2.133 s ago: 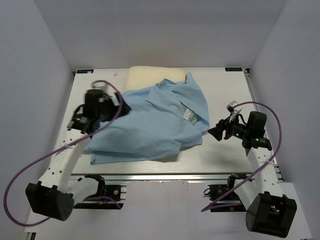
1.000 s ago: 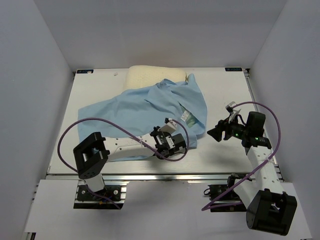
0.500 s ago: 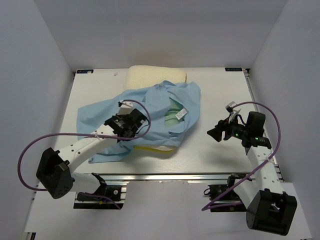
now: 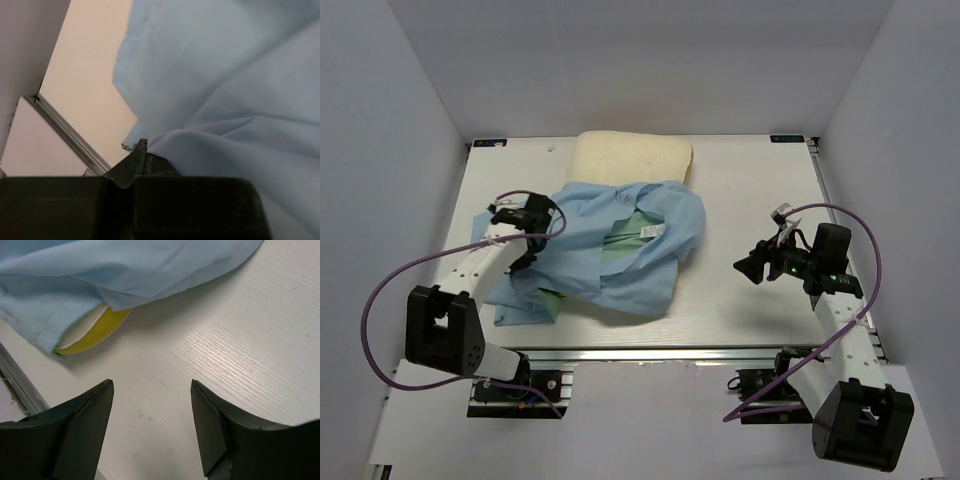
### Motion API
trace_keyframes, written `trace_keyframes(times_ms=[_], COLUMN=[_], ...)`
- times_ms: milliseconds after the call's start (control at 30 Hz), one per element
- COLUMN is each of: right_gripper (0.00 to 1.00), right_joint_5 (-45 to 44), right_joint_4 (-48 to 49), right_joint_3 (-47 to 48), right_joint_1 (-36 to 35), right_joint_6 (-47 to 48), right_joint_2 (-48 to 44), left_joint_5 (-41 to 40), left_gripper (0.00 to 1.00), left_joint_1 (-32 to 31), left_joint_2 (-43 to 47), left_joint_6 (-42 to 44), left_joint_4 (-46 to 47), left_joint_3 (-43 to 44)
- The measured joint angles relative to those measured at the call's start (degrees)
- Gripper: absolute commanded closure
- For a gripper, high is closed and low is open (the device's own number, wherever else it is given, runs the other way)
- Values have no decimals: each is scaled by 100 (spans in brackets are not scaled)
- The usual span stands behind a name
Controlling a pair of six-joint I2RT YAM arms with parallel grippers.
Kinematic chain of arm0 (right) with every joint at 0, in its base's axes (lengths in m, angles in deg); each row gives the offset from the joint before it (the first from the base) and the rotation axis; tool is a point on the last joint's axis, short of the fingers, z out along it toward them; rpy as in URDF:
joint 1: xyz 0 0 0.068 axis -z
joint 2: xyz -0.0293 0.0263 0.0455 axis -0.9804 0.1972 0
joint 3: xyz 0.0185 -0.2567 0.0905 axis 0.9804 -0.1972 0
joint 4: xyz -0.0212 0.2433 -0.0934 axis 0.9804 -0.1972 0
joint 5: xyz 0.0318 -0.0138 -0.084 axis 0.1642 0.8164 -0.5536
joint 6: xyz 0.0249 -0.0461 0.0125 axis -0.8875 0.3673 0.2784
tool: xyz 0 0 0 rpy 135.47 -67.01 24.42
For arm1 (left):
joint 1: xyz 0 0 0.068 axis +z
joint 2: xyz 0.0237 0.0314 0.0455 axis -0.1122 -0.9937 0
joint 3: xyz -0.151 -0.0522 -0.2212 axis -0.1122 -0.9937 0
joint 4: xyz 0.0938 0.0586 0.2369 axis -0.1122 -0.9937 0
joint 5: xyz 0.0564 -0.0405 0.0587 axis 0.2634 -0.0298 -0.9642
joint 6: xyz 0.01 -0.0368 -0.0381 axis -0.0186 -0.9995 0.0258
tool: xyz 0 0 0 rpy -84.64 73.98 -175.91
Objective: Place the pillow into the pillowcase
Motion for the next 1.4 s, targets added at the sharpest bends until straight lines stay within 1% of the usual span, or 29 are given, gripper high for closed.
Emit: trace_keyframes(times_ms=[100, 133, 200, 300, 333, 367, 400, 567, 633, 733, 800, 867, 933, 967, 1033, 1067, 1100, 1167, 1267, 1400], right_gripper=[31, 32, 31, 31, 31, 31, 31, 31, 31, 31, 31, 31, 31, 31, 31, 31, 31, 31, 31, 31], right_joint_5=[7, 9, 22, 44, 46, 48, 50, 66, 70, 96, 118, 131, 131, 131, 131, 129, 131, 131, 129, 125], right_joint_4=[-11, -13, -15, -15, -15, -20, -22, -35, -37, -44, -55, -66, -94, -103, -105, -107, -107, -107, -109, -118], right_joint_3=[0, 0, 0, 0, 0, 0, 0, 0, 0, 0, 0, 0, 0, 0, 0, 0, 0, 0, 0, 0], right_joint_1=[0, 0, 0, 0, 0, 0, 0, 0, 0, 0, 0, 0, 0, 0, 0, 0, 0, 0, 0, 0], right_joint_6=[0, 0, 0, 0, 0, 0, 0, 0, 0, 2, 2, 2, 4, 4, 4, 4, 4, 7, 11, 28], right_joint_2=[-7, -9, -20, -26, -26, -26, -26, -26, -26, -20, 2, 37, 59, 61, 61, 63, 68, 92, 140, 173], left_joint_5=[280, 424, 643, 1108, 1360, 1631, 1899, 3108, 3517, 4277, 4756, 5042, 4970, 4892, 4487, 4205, 4072, 3626, 3104, 2415], left_gripper=[97, 96, 89, 70, 32, 5, 2, 2, 2, 2, 2, 2, 2, 2, 2, 2, 2, 3, 4, 6], left_joint_1=[745, 931, 1150, 1200, 1198, 1198, 1198, 1196, 1193, 1193, 1141, 914, 376, -22, -929, -1217, -1705, -2253, -2636, -2669], left_joint_2=[-107, -146, -184, -90, 31, 245, 525, 2406, 2894, 3239, 3202, 3045, 2789, 2608, 2144, 1969, 1633, 1088, 323, -319], left_joint_6=[-114, -146, -175, 13, 136, 299, 428, 962, 1147, 1423, 1563, 1670, 1757, 1816, 1963, 2096, 2162, 2441, 2935, 3456], left_joint_4=[-24, -42, -85, -72, -11, 59, 166, 802, 1003, 1377, 1663, 1965, 2240, 2365, 2490, 2540, 2588, 2599, 2669, 2612], left_joint_3=[55, 63, 70, 125, 125, 122, 122, 122, 146, 146, 140, 125, 122, 129, 273, 348, 494, 831, 1388, 1919])
